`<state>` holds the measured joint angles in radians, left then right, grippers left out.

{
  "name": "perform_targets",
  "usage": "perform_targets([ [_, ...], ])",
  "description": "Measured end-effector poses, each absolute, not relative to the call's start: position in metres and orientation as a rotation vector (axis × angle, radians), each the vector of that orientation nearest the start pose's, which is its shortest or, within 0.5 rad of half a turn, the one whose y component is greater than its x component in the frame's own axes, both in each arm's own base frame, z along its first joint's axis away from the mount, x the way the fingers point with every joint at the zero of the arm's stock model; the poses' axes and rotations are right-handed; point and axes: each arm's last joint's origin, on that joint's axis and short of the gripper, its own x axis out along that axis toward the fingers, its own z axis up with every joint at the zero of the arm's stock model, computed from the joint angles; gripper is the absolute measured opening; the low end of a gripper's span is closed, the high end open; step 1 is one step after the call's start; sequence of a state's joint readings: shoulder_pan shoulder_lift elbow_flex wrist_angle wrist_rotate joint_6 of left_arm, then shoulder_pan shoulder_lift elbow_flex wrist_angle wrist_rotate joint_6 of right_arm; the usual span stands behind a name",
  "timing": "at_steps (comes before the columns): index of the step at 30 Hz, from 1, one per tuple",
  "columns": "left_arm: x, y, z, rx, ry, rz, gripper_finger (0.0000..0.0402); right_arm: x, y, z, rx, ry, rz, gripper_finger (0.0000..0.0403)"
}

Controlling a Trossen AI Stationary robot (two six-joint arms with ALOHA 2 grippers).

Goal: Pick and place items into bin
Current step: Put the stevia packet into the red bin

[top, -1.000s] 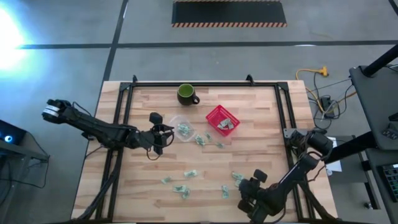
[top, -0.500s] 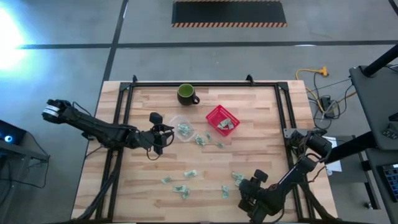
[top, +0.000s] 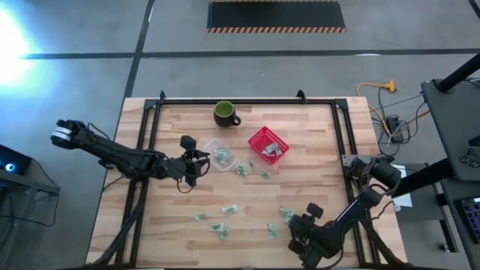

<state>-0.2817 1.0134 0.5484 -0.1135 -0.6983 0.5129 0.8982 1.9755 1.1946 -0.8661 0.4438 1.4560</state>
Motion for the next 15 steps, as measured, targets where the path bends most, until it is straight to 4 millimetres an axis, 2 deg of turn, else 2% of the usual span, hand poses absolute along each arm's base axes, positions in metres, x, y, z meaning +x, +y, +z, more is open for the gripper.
perform_targets([
  [9, 0.1988, -0.0382, 0.2222, 0.768, 0.614, 0.267, 0.0086, 0.2165, 0.2527, 0.1252, 0.17, 1.179, -0.539, 0.0014],
  [15, 0.1987, -0.0381, 0.2223, 0.768, 0.613, 0.267, 0.0086, 0.2187, 0.2564, 0.1294, 0.15, 1.197, -0.505, 0.0009],
])
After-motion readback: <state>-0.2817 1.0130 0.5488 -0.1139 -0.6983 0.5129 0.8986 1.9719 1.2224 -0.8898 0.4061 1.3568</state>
